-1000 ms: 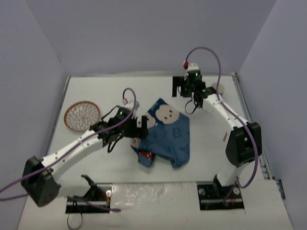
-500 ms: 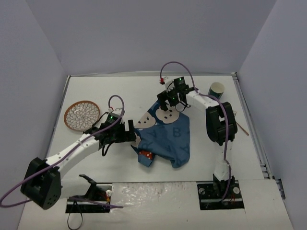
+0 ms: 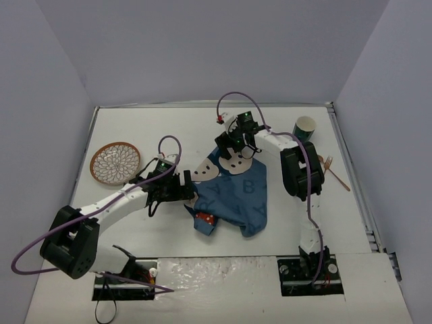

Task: Set the dinner table for one person

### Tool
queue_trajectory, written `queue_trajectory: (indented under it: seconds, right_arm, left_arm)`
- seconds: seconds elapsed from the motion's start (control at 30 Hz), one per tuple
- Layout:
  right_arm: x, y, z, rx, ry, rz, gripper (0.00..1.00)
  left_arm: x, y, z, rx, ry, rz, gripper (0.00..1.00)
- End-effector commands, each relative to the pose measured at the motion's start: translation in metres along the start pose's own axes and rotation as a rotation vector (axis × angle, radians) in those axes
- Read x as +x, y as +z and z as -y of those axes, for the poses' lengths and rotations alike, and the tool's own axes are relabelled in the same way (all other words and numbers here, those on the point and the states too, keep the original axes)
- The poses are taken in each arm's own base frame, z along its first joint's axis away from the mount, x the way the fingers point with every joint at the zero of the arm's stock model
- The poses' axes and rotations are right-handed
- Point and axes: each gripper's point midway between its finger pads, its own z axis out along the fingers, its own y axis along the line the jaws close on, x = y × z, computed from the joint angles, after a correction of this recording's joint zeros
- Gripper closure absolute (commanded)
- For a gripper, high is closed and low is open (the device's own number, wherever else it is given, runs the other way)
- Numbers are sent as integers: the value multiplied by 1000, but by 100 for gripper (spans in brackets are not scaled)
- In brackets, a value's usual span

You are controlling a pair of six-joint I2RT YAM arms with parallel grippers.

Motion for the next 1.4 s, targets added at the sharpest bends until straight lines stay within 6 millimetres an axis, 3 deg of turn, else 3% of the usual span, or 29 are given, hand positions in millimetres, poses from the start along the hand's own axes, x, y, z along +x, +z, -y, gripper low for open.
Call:
queue_trajectory:
  seconds: [0.0, 0.43, 0.53, 0.7, 0.87, 0.93, 1.03, 1.17, 1.37]
  right_arm:
    - [-36, 1, 0, -3, -57, 90, 0]
    - [-9, 26, -6, 6, -51, 15, 1]
    - [3, 34, -10, -2, -21, -22, 9]
    - [15, 38, -11, 5, 28, -74, 41]
    - [21, 35, -7, 47, 70, -93, 89]
    - [19, 30, -2, 75, 68, -92, 99]
    - [9, 8, 7, 135, 66, -75, 100]
    - [-48, -55, 9, 216, 17, 52, 100]
    - [-117, -139, -11, 309, -74, 224, 100]
  left_arm:
    - [-15, -6, 10, 47, -13, 61, 17]
    - [-11, -10, 2, 21, -22, 60, 17]
    - [-12, -10, 1, 16, -24, 59, 17]
    - [-13, -12, 0, 12, -26, 64, 17]
    - [-13, -13, -3, 3, -36, 72, 18]
    - [-13, -13, -4, -1, -40, 73, 18]
    - [-17, -13, -3, 6, -54, 90, 18]
    - [-27, -13, 1, 24, -78, 121, 19]
    - [-51, -29, 12, 78, -71, 194, 19]
